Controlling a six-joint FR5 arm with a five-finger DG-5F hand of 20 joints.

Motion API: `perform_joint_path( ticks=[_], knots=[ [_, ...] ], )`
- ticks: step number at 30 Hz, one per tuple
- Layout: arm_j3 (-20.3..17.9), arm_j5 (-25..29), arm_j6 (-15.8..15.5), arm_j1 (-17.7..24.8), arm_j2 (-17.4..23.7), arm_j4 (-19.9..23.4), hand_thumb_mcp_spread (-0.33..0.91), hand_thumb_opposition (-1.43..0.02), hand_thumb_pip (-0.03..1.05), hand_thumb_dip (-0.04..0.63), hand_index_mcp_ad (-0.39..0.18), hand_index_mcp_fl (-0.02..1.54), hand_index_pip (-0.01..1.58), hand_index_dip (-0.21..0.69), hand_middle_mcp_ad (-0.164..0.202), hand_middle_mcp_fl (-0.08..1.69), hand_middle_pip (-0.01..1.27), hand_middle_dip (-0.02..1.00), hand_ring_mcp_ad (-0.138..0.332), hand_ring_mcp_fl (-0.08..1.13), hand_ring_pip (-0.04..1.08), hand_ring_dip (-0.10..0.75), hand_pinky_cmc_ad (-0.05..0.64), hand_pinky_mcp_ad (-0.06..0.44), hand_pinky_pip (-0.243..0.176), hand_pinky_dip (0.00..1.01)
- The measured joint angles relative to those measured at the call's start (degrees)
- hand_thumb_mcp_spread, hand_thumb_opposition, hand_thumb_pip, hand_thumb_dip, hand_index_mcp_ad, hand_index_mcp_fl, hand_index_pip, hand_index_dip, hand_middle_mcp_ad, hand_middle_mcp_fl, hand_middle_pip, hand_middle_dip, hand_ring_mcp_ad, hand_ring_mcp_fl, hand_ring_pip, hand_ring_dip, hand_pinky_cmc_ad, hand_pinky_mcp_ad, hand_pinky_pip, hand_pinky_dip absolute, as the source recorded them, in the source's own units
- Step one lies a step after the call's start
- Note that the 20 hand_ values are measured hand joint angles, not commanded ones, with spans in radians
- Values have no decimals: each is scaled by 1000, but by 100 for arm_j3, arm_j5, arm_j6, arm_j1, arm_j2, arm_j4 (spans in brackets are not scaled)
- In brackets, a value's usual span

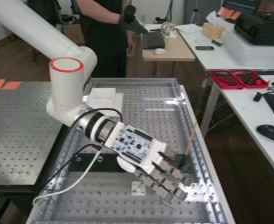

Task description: Grab the drill bit and place it in the clear container

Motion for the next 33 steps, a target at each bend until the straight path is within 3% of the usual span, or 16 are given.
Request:
perform_joint_path(
  ticks=[20,33],
  knots=[
    [17,32,-32,-8,-19,-47,457,-925,635,412,-141,518,913,389,98,188,138,195,176,75,112,-14,192,106,-86,122],
    [56,54,-19,-4,-49,-57,456,-920,572,394,-141,604,915,389,98,188,141,197,176,77,108,-14,195,105,-87,122]
  ],
)
